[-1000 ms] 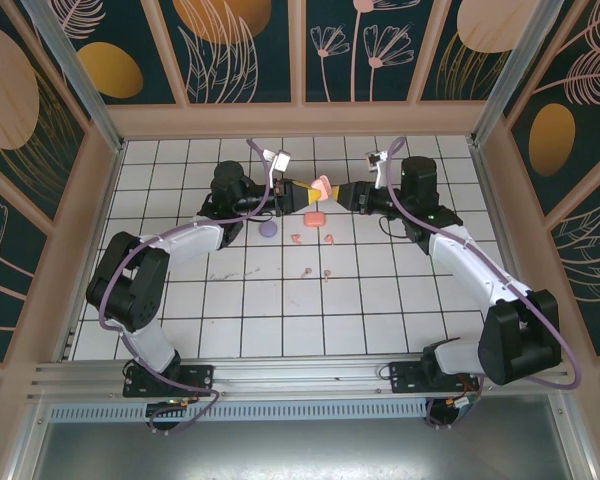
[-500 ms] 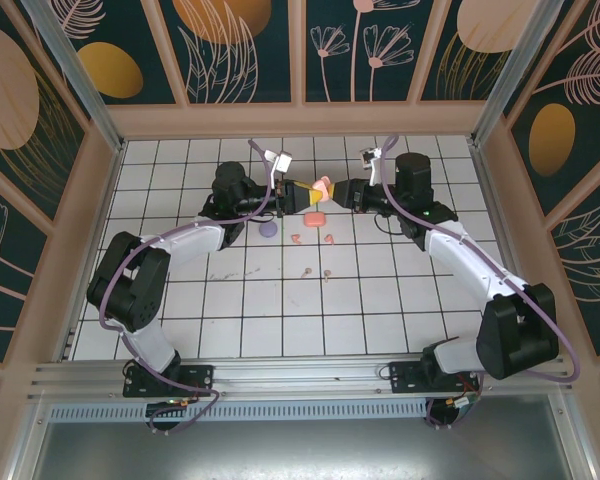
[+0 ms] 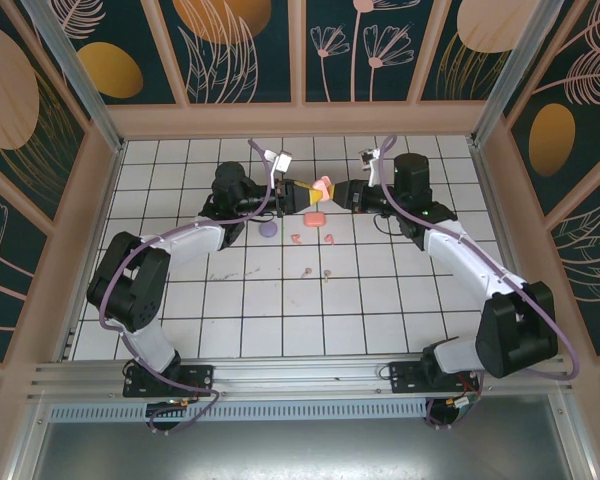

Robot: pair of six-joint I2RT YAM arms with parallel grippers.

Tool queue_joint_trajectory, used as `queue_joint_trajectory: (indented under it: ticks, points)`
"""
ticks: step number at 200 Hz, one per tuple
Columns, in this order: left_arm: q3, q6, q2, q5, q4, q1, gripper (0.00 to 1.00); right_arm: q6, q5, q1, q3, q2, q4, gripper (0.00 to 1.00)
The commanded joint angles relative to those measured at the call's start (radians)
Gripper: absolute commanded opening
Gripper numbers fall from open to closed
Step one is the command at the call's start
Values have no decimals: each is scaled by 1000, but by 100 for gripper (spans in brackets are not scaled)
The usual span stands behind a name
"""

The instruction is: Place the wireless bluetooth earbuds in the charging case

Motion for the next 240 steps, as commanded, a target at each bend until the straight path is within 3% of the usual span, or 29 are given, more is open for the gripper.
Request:
queue_joint_trajectory:
  ticks: [1, 85, 112, 126, 177, 240]
  points:
    - [18, -11, 8, 17, 52, -9, 0, 5, 1, 15, 24, 29, 25, 28]
    - [18, -11, 30, -2, 42, -15, 0, -8, 9, 24, 70, 38, -2, 0]
    - [4, -3, 41, -68, 33, -15, 41, -39, 36, 22, 92, 40, -48, 0]
    - [11, 25, 43, -93, 0, -14, 53, -69, 58, 23, 104, 41, -83, 0]
    - [141, 350, -18, -156, -452, -7, 70, -174, 140, -14, 111, 17, -189, 0]
    - [466, 782, 46, -168, -1090, 22, 79, -436, 294, -17, 170, 32, -340, 0]
